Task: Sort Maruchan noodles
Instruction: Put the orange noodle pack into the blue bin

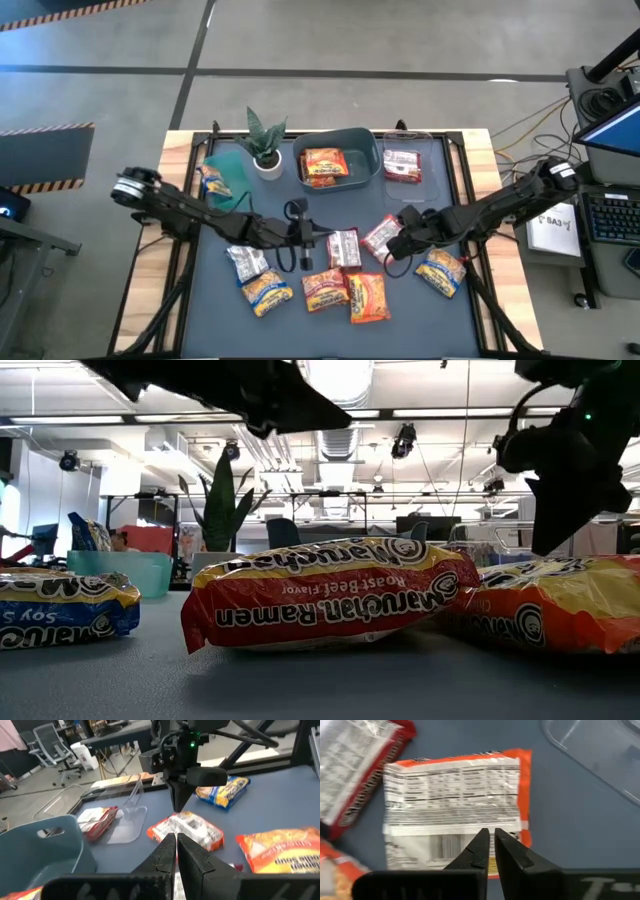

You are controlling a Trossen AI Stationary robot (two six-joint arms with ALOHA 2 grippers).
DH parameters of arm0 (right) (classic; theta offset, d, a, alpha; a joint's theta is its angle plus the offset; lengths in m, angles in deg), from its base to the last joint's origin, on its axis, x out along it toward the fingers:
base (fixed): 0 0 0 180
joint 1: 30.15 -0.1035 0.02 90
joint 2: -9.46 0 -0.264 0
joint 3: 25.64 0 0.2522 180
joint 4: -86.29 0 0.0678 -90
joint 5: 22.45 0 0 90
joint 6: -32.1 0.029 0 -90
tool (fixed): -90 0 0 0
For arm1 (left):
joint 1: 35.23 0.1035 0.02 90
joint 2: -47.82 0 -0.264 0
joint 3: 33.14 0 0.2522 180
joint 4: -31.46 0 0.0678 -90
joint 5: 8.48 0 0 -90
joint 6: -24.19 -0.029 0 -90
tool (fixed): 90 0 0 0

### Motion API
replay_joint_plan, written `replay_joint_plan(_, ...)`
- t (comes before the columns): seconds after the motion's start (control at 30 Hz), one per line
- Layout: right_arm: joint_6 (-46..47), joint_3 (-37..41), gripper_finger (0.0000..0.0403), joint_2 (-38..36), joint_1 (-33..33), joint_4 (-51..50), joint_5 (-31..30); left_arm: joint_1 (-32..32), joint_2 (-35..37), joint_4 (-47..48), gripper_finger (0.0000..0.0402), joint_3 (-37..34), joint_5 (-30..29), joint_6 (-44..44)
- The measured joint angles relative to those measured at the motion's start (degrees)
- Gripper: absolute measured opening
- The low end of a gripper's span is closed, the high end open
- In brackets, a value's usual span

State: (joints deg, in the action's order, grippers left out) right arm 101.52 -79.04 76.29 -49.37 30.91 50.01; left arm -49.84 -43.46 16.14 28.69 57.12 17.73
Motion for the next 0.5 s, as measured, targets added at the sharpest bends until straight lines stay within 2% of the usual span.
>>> replay_joint_plan(0.13, -0.3, -0.36, 0.0058, -2.6, 0.02, -0.05, 2.84, -0.01, -4.19, -5.37, 0.0, 0.49, 0.0, 0.11)
replay_joint_plan(0.3, -1.67, -0.33, 0.0127, -6.47, 0.04, -1.1, 4.0, 0.13, -10.22, -5.81, 0.0, 6.26, 1.1, 0.54)
replay_joint_plan(0.5, -1.75, 1.01, 0.0206, -9.61, 0.26, -1.15, 3.51, 1.03, -17.27, -5.37, 0.0, 12.4, 2.78, -3.07)
